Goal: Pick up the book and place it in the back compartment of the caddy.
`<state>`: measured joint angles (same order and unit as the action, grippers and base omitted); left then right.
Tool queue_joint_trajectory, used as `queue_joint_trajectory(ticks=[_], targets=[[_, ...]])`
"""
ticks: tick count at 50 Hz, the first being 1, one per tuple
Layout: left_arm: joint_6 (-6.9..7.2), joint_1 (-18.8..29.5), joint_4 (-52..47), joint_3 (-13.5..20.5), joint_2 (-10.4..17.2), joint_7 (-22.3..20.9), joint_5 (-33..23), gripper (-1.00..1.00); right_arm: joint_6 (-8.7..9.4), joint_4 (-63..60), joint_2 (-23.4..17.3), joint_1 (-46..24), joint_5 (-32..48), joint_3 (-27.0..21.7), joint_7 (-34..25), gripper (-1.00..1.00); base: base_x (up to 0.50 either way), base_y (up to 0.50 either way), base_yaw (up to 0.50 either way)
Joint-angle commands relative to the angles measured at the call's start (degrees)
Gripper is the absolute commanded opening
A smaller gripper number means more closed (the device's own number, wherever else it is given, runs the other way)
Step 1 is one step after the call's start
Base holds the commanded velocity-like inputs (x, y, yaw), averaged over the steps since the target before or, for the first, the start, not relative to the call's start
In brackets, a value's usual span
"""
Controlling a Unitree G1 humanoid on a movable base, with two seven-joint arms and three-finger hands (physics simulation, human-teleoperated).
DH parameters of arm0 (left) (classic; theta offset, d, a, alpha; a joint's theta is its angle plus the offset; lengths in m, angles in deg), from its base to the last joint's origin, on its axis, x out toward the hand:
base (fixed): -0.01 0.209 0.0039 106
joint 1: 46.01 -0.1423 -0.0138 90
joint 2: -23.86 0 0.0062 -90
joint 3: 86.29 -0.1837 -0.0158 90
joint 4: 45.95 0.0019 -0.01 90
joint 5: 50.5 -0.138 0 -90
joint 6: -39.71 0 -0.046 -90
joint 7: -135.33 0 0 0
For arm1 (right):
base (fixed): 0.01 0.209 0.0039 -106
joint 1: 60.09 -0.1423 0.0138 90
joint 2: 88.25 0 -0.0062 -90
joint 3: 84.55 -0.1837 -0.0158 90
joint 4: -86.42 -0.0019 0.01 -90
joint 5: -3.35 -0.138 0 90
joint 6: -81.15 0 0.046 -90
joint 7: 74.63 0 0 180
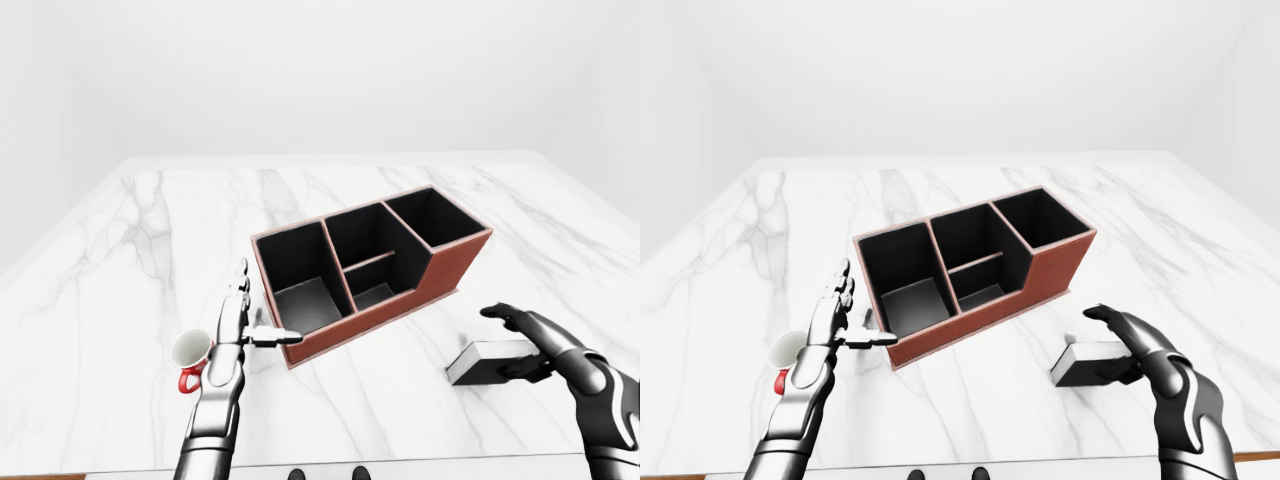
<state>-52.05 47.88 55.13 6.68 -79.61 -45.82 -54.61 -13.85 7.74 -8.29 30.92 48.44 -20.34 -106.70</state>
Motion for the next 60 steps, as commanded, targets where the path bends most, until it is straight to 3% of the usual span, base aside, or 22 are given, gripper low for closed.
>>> queue_joint_trajectory(ticks=[1, 60], targets=[[0.11, 0.0, -0.1, 0.1, 0.1, 0.0, 0.1, 1.0, 0.0, 1.4, -0.3, 0.8, 1.6, 0.4, 1.2, -1.0, 0.0, 0.0, 0.0], [-0.34, 0.1, 0.6, -0.1, -0.1, 0.0, 0.0, 1.0, 0.0, -22.1, 3.4, -2.4, -2.4, -2.0, -7.8, -1.0, 0.0, 0.0, 0.0]])
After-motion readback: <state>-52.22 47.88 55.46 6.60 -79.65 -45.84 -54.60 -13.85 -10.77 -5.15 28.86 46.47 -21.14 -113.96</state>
